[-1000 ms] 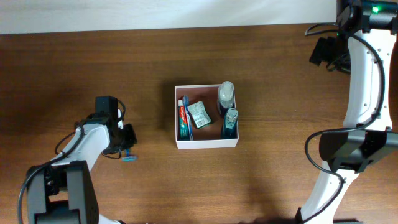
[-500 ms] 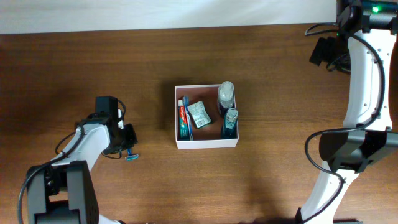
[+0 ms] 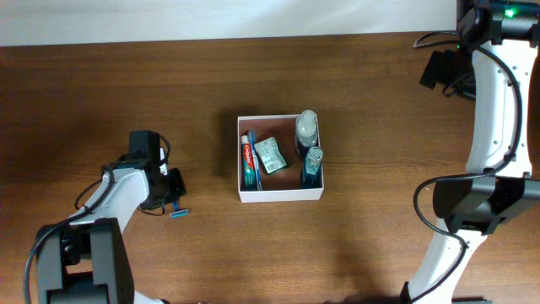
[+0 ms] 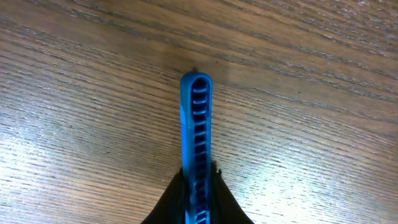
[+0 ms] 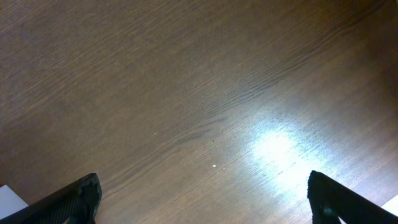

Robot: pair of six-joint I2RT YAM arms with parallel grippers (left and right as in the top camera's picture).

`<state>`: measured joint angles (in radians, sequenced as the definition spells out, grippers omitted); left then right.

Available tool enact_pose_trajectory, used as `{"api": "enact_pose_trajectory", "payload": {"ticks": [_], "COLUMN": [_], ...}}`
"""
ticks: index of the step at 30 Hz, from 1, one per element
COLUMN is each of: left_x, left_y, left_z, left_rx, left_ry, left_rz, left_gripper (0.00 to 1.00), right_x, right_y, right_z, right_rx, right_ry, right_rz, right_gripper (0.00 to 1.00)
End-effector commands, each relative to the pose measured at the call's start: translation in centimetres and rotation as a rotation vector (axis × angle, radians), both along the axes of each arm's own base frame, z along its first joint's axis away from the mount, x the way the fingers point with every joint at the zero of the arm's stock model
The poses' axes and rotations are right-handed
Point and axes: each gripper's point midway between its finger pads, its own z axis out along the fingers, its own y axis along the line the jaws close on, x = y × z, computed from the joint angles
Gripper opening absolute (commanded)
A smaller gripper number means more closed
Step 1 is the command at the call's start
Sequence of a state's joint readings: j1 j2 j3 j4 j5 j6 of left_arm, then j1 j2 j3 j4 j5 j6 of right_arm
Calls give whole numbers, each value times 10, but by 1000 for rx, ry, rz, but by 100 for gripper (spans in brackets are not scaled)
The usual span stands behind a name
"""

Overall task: Pack container
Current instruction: 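Lower the left gripper and close it on the blue razor handle, then lift the razor and carry it right over the box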

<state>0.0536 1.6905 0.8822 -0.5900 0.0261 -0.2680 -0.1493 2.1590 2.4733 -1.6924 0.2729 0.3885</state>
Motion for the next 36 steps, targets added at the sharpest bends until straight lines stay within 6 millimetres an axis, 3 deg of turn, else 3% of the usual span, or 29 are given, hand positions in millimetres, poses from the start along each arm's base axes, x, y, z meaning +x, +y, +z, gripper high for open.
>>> {"api": "enact_pose_trajectory", "payload": {"ticks": [1, 4, 18, 29, 36], "left_x": [-2, 2, 21, 61, 83], "left_y": [0, 0, 2, 0, -22], "left_z": [-2, -1, 9, 55, 90], "left_rx": [-7, -10, -19, -19, -27], "left_ry": [0, -14, -78, -212, -307], "left_rz": [18, 38, 91, 80, 20], "left_gripper": [7, 1, 1, 1, 1], "right_x": [-3, -3, -3, -3, -3], "right_y": [-4, -4, -4, -4, -4], "right_z": [12, 12, 12, 12, 12], "right_rx": [-20, -20, -20, -20, -20], "right_ry": [-27, -27, -27, -27, -27], "right_rz": [-7, -7, -7, -7, -7], "right_gripper": [98, 99, 98, 98, 98]}}
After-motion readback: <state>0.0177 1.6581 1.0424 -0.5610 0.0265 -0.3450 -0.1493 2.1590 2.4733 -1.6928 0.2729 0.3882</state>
